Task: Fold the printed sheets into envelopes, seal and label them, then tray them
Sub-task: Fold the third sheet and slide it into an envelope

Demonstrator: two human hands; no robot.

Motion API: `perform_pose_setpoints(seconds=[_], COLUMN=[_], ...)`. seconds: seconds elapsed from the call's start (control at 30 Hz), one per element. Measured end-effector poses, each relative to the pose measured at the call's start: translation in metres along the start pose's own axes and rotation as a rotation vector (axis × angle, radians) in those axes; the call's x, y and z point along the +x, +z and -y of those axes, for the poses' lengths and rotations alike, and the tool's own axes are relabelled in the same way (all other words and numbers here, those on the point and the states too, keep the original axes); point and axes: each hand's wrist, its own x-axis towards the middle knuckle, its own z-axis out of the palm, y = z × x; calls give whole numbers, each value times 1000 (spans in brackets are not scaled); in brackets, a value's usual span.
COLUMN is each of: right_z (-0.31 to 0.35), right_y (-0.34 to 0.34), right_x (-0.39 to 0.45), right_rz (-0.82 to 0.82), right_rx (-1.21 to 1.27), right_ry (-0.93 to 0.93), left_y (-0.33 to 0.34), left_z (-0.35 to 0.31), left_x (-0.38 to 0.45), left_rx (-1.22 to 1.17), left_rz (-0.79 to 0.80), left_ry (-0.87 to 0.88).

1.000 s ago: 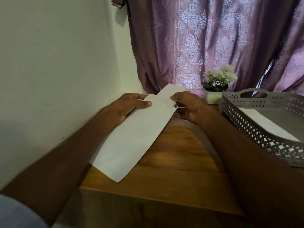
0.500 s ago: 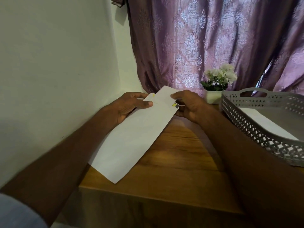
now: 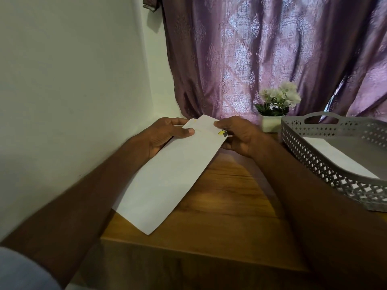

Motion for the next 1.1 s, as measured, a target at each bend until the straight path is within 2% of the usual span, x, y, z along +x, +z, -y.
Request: perform_pose_setpoints(seconds=[0.1,0.3,0.53,0.77,0.97,1.1], right_z=[0,-1,4,0,4,2], right_y=[1,0,2,3,2,2], right_x=[-2,0,-1,0,-6,-6], right_rz=[58,11,84,-6,109,75], right_rx=[-18,16,26,-22,-42,-55], right_ry=[22,15,16,19,74,95], left_y=[0,-1,0,0,3,2], left_z=[0,2,1,1,1,2], left_x=[-1,3,4,3,1,2], left_rx=[-26,2,36,12,13,6], left_rz=[9,8,9,28,33,27], left_ry=[2,-5,0,-11,-15,-24])
